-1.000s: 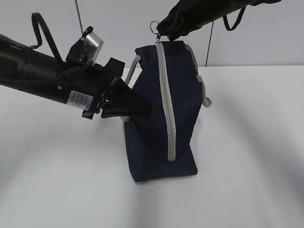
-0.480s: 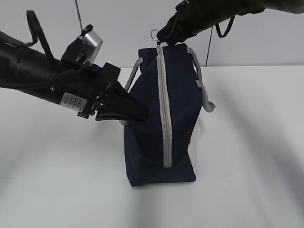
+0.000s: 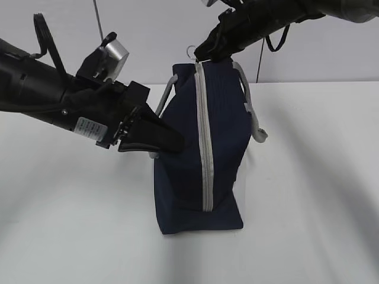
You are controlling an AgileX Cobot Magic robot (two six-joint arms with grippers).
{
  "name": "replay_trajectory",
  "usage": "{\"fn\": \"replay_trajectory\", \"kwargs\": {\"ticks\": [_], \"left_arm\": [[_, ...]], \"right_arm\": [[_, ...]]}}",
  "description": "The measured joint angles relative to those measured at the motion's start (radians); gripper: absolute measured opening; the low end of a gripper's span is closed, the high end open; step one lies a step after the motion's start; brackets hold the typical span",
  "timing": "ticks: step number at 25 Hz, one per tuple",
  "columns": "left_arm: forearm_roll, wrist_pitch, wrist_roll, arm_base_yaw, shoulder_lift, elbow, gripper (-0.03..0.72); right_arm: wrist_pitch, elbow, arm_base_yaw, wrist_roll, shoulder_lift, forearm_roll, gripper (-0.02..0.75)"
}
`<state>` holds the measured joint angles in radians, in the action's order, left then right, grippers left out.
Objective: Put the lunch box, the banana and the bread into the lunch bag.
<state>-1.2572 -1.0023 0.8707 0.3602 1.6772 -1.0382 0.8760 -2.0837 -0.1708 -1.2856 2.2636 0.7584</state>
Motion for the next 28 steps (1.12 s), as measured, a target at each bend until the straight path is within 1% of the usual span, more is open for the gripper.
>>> {"fn": "replay_trajectory", "kwargs": {"ticks": [2, 3, 4, 5, 7, 9, 10, 11, 14, 17, 20, 22, 24, 28], "left_arm": [[0.000, 0.009, 0.000, 0.000, -0.001, 0.000, 0.007], [0.000, 0.016, 0.000, 0.000, -0.002, 0.000, 0.027], [0.000, 0.021, 0.000, 0.000, -0.003, 0.000, 0.067], [0.000, 0.024, 0.000, -0.001, -0.005, 0.000, 0.121], [0.000, 0.017, 0.000, -0.012, -0.005, 0.000, 0.290], [0.000, -0.003, 0.000, -0.037, -0.005, 0.000, 0.426], [0.000, -0.015, -0.001, -0.053, -0.005, 0.000, 0.468], [-0.001, -0.024, -0.007, -0.068, -0.005, 0.000, 0.491], [-0.011, -0.035, -0.051, -0.117, -0.005, 0.000, 0.510], [-0.011, -0.032, -0.112, -0.137, -0.005, -0.029, 0.510], [0.003, -0.004, -0.192, -0.138, -0.005, -0.092, 0.498], [0.035, 0.041, -0.243, -0.138, -0.005, -0.140, 0.485], [0.089, 0.093, -0.303, -0.138, -0.002, -0.181, 0.479], [0.136, 0.114, -0.374, -0.139, 0.058, -0.278, 0.475]], "right_arm": [[0.024, -0.011, 0.004, 0.000, 0.002, 0.000, -0.016], [0.041, -0.019, 0.004, -0.004, 0.004, 0.000, -0.016], [0.055, -0.023, 0.006, -0.007, 0.003, 0.000, -0.016], [0.073, -0.031, 0.008, -0.012, 0.003, 0.004, -0.016], [0.104, -0.035, 0.017, -0.029, 0.003, 0.027, -0.016], [0.128, -0.038, 0.028, -0.045, 0.003, 0.073, -0.016], [0.143, -0.038, 0.033, -0.050, 0.003, 0.091, -0.016], [0.153, -0.038, 0.039, -0.054, 0.003, 0.107, -0.016], [0.176, -0.038, 0.061, -0.065, 0.003, 0.123, -0.016], [0.190, -0.038, 0.074, -0.077, 0.003, 0.127, -0.016], [0.203, -0.038, 0.081, -0.098, 0.003, 0.148, -0.016], [0.205, -0.038, 0.081, -0.106, 0.003, 0.157, -0.016], [0.207, -0.038, 0.081, -0.112, 0.003, 0.160, -0.016], [0.207, -0.038, 0.081, -0.138, 0.006, 0.164, -0.016]]}}
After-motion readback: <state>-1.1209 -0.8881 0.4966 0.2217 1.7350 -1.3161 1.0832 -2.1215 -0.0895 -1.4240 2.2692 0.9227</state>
